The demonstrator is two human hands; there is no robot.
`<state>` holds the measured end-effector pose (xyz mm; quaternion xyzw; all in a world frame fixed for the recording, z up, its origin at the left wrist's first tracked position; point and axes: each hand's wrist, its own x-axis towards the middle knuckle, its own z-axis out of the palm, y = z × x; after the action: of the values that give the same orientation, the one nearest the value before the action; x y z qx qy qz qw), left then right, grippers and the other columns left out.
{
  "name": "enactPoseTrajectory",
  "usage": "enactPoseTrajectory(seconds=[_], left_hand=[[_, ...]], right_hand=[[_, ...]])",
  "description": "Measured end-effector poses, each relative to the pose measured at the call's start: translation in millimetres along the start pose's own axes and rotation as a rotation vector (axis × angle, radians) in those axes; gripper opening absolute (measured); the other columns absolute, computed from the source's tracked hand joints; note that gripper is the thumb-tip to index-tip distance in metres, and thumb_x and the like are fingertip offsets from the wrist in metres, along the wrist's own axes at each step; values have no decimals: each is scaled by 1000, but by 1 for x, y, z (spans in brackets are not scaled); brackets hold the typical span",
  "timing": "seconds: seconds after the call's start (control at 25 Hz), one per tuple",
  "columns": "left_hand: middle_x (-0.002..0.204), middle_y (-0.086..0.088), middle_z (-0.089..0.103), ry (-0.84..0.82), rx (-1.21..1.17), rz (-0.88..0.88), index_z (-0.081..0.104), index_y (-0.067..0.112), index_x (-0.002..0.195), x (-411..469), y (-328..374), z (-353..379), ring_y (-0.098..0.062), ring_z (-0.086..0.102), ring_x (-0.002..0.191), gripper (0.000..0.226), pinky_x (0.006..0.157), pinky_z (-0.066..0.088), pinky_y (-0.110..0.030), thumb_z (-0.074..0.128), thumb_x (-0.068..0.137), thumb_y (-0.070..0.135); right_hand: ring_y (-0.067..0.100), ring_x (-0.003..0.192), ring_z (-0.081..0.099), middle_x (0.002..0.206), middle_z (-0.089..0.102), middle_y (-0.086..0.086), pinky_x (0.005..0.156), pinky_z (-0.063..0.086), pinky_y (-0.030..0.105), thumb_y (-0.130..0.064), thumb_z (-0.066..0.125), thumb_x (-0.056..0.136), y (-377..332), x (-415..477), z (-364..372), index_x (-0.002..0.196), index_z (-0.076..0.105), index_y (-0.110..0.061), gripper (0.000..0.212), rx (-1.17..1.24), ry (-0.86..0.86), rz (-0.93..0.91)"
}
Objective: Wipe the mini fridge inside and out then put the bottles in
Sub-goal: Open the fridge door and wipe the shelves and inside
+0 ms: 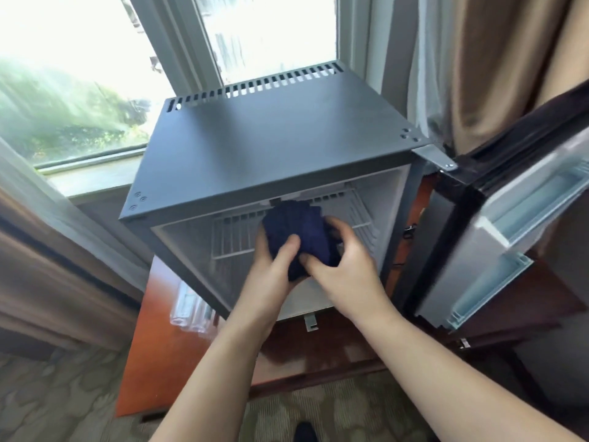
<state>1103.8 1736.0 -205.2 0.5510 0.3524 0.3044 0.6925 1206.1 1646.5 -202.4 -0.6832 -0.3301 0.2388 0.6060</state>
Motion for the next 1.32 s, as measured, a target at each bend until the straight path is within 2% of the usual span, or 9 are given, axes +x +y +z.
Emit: enactPoseTrajectory(seconds=[0.12,0.24,0.36,0.44,0.6,0.84,0.96,1.12,1.32], left_hand=[[138,16,64,-196,205,99,19,44,160,-2,-13,14,-6,63,126,104,103,53,-29,73,73,24],[125,39,62,-312,342,150,10,52,159,6,-17,28,11,61,119,105,89,48,-6,76,83,21],[108,27,73,-264,279,161,33,67,139,33,-7,47,-6,71,102,81,85,57,-25,70,86,19],[118,5,75,-224,159,93,41,42,149,54,0,51,-19,73,106,73,90,58,-38,69,87,17],[121,1,73,-222,215,65,52,28,143,70,-5,74,-16,73,107,60,84,61,-31,68,88,10],[101,3,79,-73,-68,32,67,23,110,97,4,95,-13,76,93,22,78,62,-29,65,97,6],[83,14,79,-56,22,25,68,31,97,102,5,107,-9,76,84,22,76,62,-29,66,96,9],[106,8,78,-104,185,68,67,40,110,91,-4,107,-16,74,103,34,90,62,-40,67,89,13],[110,14,77,-142,221,84,64,48,118,56,-15,97,-5,73,101,49,87,61,-28,74,85,12]], right_hand=[[7,104,69,109,74,-12,97,56,40,-26,73,87,7,3,-15,122,63,-36,38,139,121,145],[11,109,69,116,74,-9,102,54,43,-22,65,91,9,6,-21,129,64,-34,39,292,153,175],[9,124,62,135,65,-11,110,48,41,-33,62,91,5,8,-23,147,51,-33,58,291,77,122],[3,135,51,148,54,-13,117,41,36,-42,60,92,-1,12,-22,152,43,-37,63,254,10,104],[-10,143,25,163,29,-16,122,26,28,-29,60,98,11,-4,-34,146,49,-46,51,119,120,26],[-7,134,47,145,52,-25,116,37,30,-25,65,96,39,-32,-57,132,57,-56,49,96,188,97],[-2,122,56,135,60,-23,110,48,42,-31,65,94,51,-34,-67,135,56,-50,46,75,127,264],[13,125,55,142,55,-10,106,50,49,-34,67,94,73,-40,-72,142,51,-46,52,48,66,468],[13,122,57,152,44,-14,106,50,48,-44,75,87,83,-28,-65,156,27,-45,84,28,-41,495]])
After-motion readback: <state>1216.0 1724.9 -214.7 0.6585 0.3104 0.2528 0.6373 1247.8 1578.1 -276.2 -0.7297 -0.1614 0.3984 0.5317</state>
